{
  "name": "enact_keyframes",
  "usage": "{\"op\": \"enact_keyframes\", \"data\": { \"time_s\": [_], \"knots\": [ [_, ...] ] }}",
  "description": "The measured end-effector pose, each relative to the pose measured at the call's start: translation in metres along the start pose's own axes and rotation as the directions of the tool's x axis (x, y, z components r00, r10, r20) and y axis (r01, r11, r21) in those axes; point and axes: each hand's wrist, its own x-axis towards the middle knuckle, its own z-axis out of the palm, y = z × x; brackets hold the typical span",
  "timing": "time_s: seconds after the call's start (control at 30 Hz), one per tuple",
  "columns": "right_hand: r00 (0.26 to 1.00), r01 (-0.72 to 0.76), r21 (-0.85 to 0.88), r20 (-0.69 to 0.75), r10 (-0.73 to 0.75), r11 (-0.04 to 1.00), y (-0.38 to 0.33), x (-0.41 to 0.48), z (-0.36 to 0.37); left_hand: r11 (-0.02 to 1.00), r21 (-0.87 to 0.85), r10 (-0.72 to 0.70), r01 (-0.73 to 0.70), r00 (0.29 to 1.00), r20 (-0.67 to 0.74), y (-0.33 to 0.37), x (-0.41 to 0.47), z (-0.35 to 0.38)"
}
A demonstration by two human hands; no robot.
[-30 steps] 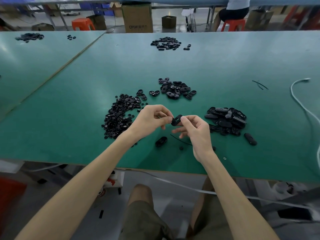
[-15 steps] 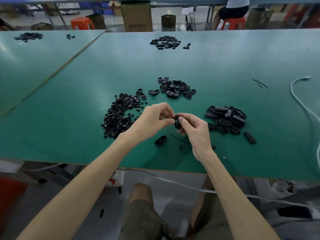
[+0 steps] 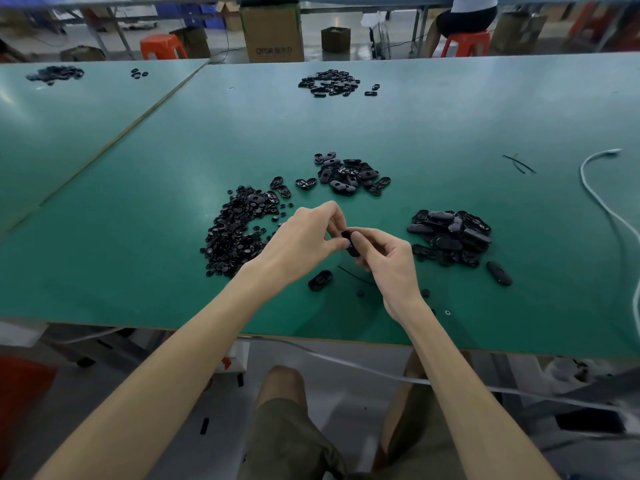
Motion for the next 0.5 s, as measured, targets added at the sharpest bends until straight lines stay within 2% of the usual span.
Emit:
{"op": "enact_keyframes", "data": {
  "time_s": [0.5],
  "knots": [
    [1.0,-0.014,-0.024,-0.004,0.014,1.0,0.0002,0.0008,0.0004,0.987,0.142,0.083,-0.078,0.996,-0.032,0.0105,-0.0004,-0.0017]
  ]
}}
